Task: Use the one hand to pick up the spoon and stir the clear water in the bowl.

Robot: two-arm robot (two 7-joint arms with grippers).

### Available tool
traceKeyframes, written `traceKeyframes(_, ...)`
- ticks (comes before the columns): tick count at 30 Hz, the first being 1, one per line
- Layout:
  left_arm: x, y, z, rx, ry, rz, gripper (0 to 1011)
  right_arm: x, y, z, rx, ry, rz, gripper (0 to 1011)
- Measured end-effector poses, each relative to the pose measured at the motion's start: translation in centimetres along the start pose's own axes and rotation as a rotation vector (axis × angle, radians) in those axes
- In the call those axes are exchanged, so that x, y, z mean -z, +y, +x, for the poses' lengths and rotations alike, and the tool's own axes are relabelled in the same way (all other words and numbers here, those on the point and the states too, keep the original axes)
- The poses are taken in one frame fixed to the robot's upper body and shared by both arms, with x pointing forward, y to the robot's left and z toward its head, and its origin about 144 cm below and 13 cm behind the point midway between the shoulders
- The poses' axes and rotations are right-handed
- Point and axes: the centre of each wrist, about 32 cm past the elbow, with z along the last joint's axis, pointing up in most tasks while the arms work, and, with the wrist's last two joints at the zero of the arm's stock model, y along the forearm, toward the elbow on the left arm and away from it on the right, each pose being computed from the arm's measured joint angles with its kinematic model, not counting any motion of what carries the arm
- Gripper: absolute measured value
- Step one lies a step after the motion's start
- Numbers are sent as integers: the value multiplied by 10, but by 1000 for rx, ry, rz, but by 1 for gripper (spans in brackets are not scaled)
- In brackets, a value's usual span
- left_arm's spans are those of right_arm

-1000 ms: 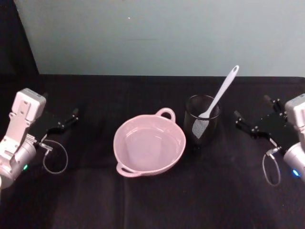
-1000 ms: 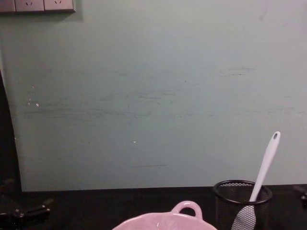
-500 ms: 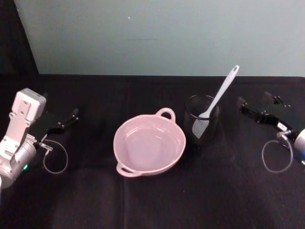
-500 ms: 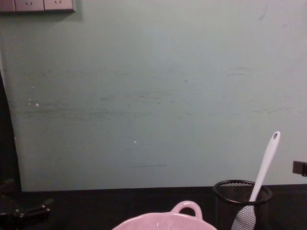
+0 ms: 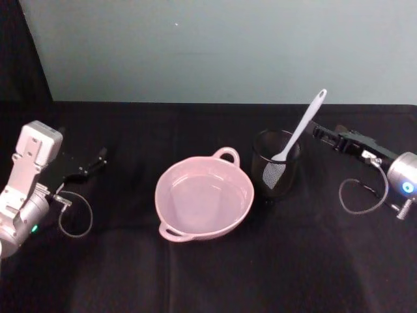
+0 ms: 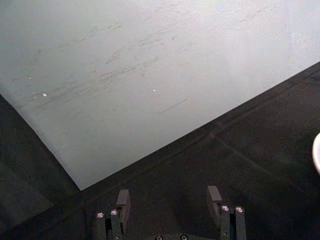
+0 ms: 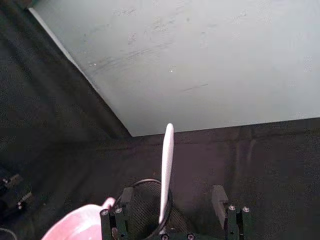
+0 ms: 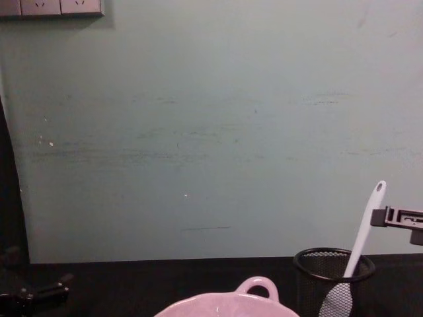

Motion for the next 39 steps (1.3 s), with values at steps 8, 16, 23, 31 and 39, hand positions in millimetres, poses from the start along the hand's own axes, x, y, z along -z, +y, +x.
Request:
traceKeyframes(8,0,0,0,0,0,0,1011,-4,13,-7,-3,23,1,1002)
traceKeyframes(16,0,0,0,0,0,0,1011,-7,25,-11,-10,24,8,1002)
traceKeyframes(23,0,0,0,0,0,0,1011,-7,32,-11,-19,26,20,1003)
traceKeyframes(31,0,0,0,0,0,0,1011,-5,38,-10,-30,29,23,1002)
traceKeyframes(39,0,0,0,0,0,0,1011,-3,42,-10,-32,31,26,1003)
